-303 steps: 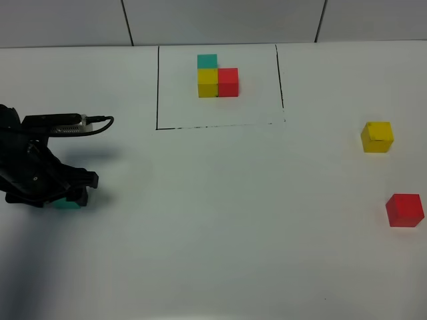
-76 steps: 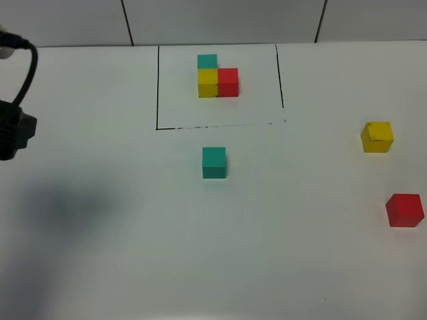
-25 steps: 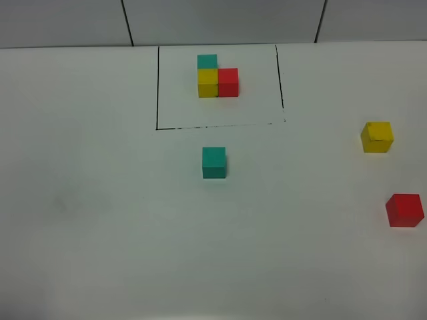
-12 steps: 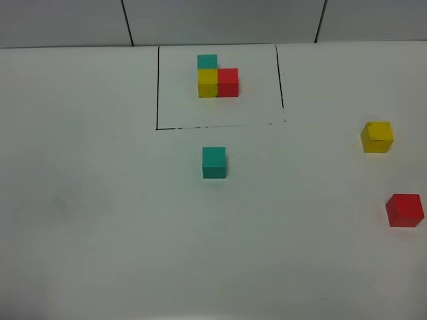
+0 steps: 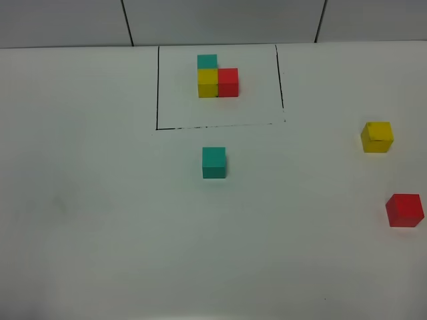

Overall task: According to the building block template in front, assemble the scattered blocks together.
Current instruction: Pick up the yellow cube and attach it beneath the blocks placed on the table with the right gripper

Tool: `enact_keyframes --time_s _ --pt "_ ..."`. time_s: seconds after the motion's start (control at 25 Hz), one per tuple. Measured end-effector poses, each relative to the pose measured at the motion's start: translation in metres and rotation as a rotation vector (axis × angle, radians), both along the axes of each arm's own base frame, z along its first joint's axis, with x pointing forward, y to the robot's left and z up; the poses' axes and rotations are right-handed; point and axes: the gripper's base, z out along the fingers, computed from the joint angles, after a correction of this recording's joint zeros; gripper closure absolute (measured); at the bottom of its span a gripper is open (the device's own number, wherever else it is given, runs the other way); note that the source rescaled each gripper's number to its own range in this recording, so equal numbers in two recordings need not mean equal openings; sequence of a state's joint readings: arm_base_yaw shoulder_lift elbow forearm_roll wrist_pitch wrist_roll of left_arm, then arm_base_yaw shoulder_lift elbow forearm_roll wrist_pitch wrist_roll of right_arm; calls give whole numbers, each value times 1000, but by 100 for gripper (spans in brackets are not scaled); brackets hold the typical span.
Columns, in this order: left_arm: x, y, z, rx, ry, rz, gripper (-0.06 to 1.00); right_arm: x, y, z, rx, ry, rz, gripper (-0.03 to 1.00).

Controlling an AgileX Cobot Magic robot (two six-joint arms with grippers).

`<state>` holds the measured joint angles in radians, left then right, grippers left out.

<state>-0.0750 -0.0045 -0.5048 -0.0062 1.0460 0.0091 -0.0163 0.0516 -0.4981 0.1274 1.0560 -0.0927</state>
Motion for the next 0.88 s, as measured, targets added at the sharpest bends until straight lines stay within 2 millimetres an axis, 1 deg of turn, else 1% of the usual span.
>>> enact_keyframes --time_s 0.88 --pt "0 0 0 1 0 3 13 0 1 0 11 0 6 18"
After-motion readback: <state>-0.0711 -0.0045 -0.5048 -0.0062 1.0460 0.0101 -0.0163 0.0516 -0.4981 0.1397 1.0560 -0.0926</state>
